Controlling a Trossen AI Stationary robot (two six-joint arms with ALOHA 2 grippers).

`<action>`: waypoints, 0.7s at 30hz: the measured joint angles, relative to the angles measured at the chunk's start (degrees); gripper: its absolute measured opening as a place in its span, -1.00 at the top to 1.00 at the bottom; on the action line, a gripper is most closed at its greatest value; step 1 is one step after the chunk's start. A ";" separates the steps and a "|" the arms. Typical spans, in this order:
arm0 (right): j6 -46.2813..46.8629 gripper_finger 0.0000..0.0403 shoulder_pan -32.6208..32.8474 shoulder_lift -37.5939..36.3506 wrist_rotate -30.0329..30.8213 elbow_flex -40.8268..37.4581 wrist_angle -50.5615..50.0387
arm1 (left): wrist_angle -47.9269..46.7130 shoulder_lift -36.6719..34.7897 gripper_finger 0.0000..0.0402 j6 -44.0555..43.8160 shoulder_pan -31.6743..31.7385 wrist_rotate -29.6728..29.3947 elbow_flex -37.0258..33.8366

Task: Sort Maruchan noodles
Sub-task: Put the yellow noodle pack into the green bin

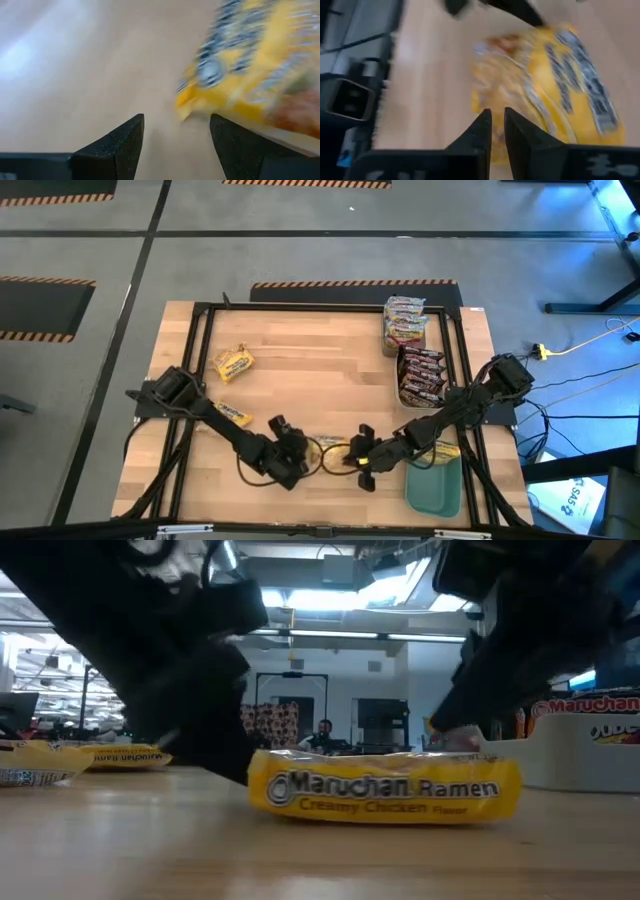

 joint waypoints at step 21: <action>-6.14 0.82 -6.62 -0.04 -0.91 1.99 -1.62 | 12.84 -1.84 -0.11 4.43 -11.50 -3.86 1.87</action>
